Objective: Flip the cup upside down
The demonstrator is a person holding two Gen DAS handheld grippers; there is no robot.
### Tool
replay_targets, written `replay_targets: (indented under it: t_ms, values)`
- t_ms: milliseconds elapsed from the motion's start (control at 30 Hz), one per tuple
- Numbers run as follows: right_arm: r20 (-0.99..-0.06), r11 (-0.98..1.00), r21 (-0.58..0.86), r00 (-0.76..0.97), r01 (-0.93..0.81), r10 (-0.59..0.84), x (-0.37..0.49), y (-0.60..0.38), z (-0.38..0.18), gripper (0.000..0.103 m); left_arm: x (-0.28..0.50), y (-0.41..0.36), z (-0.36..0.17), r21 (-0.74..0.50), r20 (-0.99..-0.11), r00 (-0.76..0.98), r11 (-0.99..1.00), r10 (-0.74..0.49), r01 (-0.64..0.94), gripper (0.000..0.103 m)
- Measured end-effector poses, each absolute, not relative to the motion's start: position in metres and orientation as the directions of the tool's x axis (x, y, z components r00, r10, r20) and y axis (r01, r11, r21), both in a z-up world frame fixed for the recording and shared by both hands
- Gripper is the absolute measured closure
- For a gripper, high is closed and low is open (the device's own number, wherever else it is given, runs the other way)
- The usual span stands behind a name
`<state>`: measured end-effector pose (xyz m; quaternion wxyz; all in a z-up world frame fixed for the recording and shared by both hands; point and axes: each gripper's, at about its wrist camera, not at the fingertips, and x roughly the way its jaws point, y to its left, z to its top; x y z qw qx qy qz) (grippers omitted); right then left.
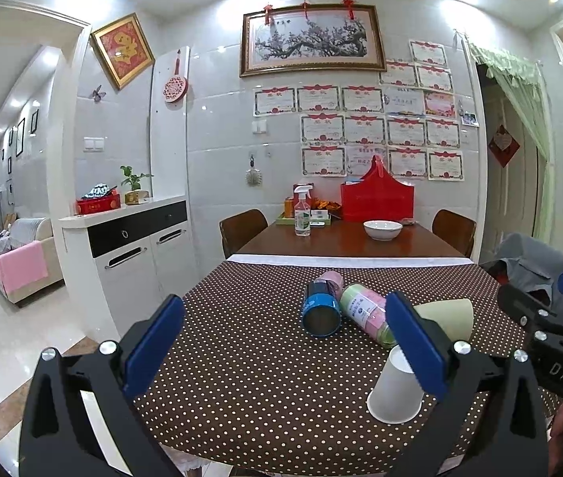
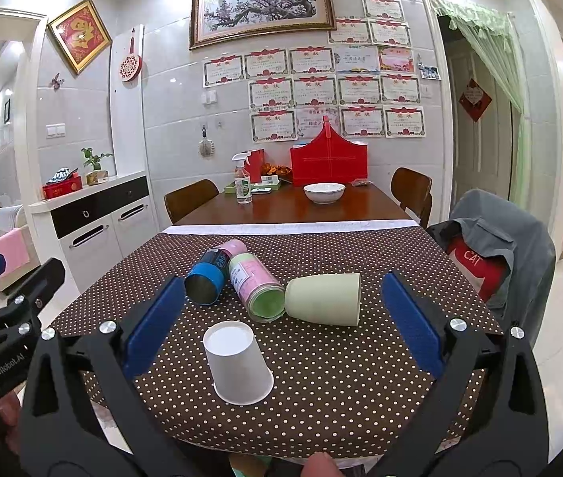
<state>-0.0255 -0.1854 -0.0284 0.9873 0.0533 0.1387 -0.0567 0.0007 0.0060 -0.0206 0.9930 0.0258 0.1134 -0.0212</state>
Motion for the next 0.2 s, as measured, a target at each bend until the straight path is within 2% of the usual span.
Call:
replay_targets:
  t_ms: [200]
  values:
    - [-0.28,0.988,0.089,0.955,0.125,-0.096,-0.0249,-0.1846,-0.0313,0.006,0.0012,0.0024,-0.0205,0.056,-0.234,0.972,0.997,-0.033,0.047,0.004]
